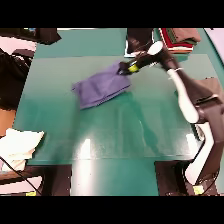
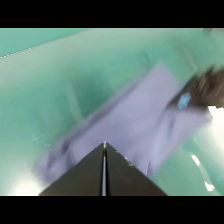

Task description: Fold the shirts.

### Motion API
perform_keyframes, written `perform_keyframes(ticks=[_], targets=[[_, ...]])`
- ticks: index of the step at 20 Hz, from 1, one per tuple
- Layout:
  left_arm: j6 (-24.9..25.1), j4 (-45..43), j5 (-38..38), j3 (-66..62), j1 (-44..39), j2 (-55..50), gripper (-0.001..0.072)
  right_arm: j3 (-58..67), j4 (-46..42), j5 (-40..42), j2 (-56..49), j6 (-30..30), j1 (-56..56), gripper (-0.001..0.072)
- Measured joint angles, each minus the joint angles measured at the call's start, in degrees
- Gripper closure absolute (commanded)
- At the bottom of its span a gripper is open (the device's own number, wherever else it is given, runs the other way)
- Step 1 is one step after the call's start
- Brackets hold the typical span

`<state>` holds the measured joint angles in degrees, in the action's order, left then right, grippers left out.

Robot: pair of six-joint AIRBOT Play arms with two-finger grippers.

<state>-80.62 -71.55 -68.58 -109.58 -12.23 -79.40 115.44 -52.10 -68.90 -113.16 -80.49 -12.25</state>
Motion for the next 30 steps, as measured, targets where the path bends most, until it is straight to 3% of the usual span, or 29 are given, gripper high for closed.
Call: perform_keyframes(ticks=[6,13,25,30], targets=[[1.01,0.04,0.0,0.02,-4.37,0.0,0.0685,0.11,-13.31,-5.73,13.22,-4.15,18.56,0.0692],[0.57,0.42,0.09,0.0,-5.29,0.0,0.0685,0.13,-17.2,-10.67,19.45,-7.89,38.91,0.0692],[-0.35,1.2,0.13,0.0,-5.4,0.0,0.0684,0.15,-16.98,-4.81,27.5,-10.43,44.81,0.0692],[-0.37,1.27,0.0,0.02,-5.4,0.0,0.0685,0.15,-17.05,-8.09,31.34,-10.49,47.15,0.0692]])
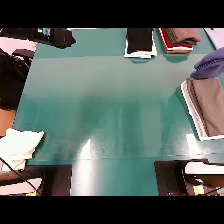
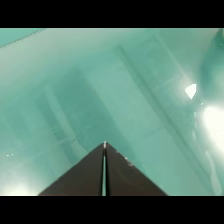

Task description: Fold the shirts.

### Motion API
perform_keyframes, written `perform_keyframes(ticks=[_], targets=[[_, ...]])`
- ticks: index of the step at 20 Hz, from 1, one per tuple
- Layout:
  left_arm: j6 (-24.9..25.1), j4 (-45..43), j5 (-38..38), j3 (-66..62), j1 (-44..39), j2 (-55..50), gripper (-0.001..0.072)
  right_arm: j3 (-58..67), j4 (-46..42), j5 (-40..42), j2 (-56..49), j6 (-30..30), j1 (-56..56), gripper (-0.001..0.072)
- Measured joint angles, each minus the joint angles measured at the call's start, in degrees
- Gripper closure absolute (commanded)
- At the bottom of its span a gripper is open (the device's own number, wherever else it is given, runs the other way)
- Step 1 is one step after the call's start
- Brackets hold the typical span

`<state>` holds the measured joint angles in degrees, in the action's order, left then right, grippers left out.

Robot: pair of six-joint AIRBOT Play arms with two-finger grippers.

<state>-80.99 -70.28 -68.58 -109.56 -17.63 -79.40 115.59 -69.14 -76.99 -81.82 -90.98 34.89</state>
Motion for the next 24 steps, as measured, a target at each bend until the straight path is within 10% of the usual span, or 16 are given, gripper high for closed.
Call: perform_keyframes(ticks=[17,20,24], targets=[[0.74,0.0,-0.68,0.0,0.0,0.0,0.0684,-38.53,-12.11,-6.73,20.26,2.43,14.45,0.0682],[1.2,0.0,-1.57,-0.02,0.0,0.0,0.0684,-45.99,-13.03,-6.49,22.95,4.15,17.64,0.021],[1.44,0.0,-2.21,0.0,0.0,0.0,0.0684,-51.78,-13.31,-5.68,25.4,5.79,21.57,0.0135]])
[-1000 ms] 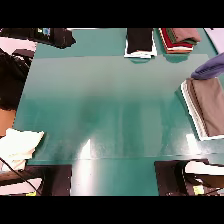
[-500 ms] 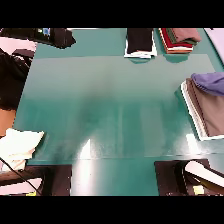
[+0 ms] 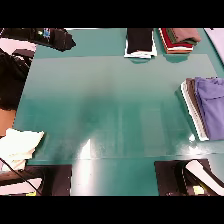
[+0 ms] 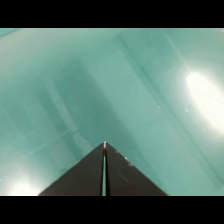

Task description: Fold the shirts.

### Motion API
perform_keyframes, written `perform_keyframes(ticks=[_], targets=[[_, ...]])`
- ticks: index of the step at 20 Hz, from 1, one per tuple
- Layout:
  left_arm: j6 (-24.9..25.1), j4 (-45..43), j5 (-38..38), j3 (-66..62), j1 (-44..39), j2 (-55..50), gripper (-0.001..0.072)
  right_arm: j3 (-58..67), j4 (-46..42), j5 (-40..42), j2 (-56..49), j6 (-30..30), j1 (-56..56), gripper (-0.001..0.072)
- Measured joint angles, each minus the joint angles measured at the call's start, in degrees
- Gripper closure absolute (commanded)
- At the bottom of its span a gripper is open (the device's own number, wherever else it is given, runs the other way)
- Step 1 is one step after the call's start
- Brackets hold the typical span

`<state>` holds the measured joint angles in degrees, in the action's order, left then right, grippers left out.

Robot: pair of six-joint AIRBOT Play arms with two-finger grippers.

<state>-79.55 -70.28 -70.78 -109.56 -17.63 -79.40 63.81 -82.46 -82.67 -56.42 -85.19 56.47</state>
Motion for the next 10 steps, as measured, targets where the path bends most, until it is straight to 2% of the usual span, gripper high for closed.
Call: perform_keyframes(ticks=[3,5,10], targets=[[0.11,0.0,-0.24,-0.02,0.0,0.0,0.0683,1.05,2.32,1.36,1.57,0.42,-0.11,0.0136],[0.11,0.0,-0.33,0.0,0.0,0.0,0.0683,3.15,6.95,2.64,2.62,0.55,-3.1,0.0136],[0.11,-0.2,-0.17,-0.02,0.0,0.0,0.0683,7.89,17.35,6.21,4.55,0.7,-21.46,0.0138]])
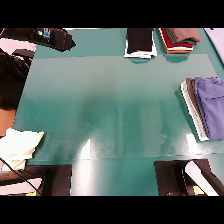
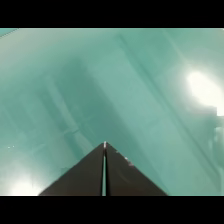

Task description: Fold the shirts.

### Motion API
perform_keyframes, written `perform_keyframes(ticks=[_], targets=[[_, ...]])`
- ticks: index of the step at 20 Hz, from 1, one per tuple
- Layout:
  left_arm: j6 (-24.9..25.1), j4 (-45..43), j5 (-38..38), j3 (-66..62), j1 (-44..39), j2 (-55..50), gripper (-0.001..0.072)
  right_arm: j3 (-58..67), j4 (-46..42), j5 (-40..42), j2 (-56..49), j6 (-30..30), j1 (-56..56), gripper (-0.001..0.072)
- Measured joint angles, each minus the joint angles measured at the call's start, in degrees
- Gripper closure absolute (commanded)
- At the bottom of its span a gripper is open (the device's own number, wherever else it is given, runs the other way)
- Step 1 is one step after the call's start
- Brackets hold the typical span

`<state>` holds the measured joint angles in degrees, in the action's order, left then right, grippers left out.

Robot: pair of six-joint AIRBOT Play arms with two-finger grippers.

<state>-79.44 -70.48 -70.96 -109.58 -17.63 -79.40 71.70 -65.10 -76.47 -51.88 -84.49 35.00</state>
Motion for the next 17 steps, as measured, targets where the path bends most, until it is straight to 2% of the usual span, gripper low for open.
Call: perform_keyframes(ticks=[3,4,5,7,8,12,17], targets=[[0.0,-0.07,-0.24,0.02,0.0,0.0,0.0683,1.14,1.95,2.6,0.31,-0.02,-13.97,0.0142],[0.0,-0.13,-0.26,0.0,0.0,0.0,0.0684,1.31,2.27,3.82,0.31,0.0,-18.56,0.017],[0.0,-0.15,-0.28,0.02,0.0,0.0,0.0683,1.44,2.58,5.01,0.33,0.0,-22.51,0.0315],[0.0,-0.2,-0.35,0.0,0.0,0.0,0.0683,1.64,2.43,7.48,0.17,0.0,-30.21,0.0657],[0.0,-0.2,-0.35,0.0,0.0,0.0,0.0683,1.68,2.27,8.28,0.11,-0.02,-33.2,0.069],[-0.02,-0.22,0.26,0.02,0.0,0.0,0.0683,1.81,2.03,10.75,0.0,0.09,-41.42,0.069],[0.0,-0.22,2.32,0.02,0.0,0.0,0.0683,1.81,1.95,11.54,0.0,0.15,-44.39,0.069]])
